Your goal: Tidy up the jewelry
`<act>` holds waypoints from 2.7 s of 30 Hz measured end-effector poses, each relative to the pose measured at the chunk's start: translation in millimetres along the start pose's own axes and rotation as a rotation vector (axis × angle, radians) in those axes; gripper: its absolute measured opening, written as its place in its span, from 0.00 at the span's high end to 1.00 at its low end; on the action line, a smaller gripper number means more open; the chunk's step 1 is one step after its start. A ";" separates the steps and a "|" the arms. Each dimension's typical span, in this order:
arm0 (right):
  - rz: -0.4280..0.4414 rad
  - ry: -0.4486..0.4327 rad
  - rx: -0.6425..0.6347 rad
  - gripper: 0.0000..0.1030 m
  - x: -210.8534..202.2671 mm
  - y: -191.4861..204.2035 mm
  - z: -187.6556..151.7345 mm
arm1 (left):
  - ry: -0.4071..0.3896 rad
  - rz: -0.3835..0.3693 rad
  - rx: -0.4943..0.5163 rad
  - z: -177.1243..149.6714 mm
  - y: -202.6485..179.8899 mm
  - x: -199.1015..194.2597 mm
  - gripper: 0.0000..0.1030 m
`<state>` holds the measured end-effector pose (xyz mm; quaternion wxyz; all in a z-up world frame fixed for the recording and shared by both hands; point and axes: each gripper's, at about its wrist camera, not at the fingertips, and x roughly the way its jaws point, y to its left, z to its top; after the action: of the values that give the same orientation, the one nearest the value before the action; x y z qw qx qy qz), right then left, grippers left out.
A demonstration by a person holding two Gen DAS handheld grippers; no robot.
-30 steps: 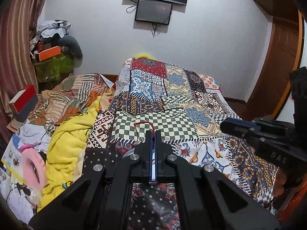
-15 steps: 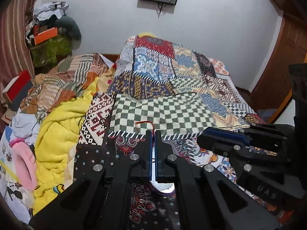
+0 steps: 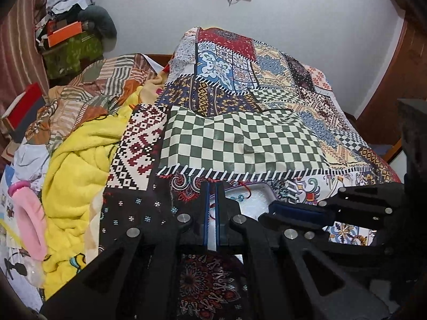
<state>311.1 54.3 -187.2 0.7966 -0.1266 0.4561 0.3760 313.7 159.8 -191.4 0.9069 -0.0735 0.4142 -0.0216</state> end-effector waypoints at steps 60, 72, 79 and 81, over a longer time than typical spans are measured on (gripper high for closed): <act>-0.254 0.019 0.248 0.45 -120.7 -79.1 -160.3 | 0.116 -0.006 0.019 -112.5 -67.5 -75.6 0.39; -0.241 0.058 0.286 0.45 -89.1 -99.5 -160.6 | 0.179 -0.048 0.018 -113.2 -70.7 -33.9 0.72; -0.218 0.071 0.302 0.55 -79.7 -103.8 -156.0 | 0.168 -0.058 0.019 -103.0 -69.6 -18.3 0.75; -0.217 0.070 0.304 0.55 -78.6 -104.4 -154.9 | 0.170 -0.063 0.016 -101.9 -68.3 -12.3 0.75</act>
<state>264.3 -139.6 -222.8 0.8260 -0.0662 0.5188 0.2101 230.3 81.8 -237.7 0.8680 -0.0772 0.4869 -0.0596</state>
